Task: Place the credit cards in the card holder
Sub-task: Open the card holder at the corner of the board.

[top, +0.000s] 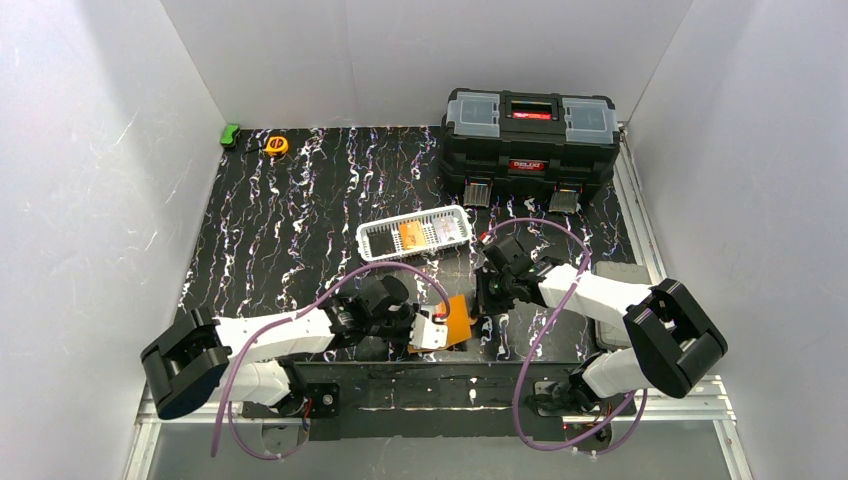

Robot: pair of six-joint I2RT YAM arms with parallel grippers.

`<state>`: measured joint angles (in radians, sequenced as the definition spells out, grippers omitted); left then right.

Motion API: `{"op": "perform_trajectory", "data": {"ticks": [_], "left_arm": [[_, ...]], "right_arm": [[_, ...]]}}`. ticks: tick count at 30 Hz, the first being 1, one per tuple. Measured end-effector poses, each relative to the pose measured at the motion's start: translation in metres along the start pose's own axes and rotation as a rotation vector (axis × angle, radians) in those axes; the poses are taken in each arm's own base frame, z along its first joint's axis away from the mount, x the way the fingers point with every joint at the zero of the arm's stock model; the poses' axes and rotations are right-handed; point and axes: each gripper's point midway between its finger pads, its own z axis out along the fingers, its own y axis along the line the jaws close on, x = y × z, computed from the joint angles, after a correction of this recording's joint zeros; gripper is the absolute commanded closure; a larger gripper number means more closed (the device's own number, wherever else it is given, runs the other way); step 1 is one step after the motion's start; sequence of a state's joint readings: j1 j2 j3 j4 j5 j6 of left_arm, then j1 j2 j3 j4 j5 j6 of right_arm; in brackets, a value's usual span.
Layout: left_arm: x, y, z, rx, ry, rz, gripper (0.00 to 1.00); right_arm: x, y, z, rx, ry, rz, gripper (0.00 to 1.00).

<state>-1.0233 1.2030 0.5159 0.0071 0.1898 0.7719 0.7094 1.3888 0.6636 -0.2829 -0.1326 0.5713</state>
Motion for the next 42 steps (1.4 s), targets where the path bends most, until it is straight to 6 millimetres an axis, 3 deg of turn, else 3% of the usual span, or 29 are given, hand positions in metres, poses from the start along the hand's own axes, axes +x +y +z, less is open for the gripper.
{"op": "perform_trajectory", "data": {"ticks": [5,13,27,31,37,42], "left_arm": [[-0.001,0.001,0.008,0.019,0.010,-0.004,0.85],[-0.021,0.017,0.020,0.016,-0.026,-0.013,0.84],[-0.044,0.011,0.032,0.094,-0.112,-0.095,0.83],[-0.051,0.010,0.034,0.107,-0.138,-0.114,0.83],[-0.058,0.008,0.037,0.116,-0.175,-0.101,0.81],[-0.051,-0.007,0.041,0.148,-0.165,-0.060,0.79]], "right_arm": [[0.002,0.003,0.000,-0.008,0.004,-0.008,0.99],[0.005,0.012,0.003,-0.032,0.008,-0.025,0.99],[0.013,0.007,0.005,-0.029,0.018,-0.013,0.99],[0.013,0.007,0.005,-0.026,0.016,-0.010,0.88],[0.011,0.008,0.004,-0.030,0.008,-0.004,0.59],[0.005,0.013,-0.006,-0.050,-0.036,-0.013,0.46]]}}
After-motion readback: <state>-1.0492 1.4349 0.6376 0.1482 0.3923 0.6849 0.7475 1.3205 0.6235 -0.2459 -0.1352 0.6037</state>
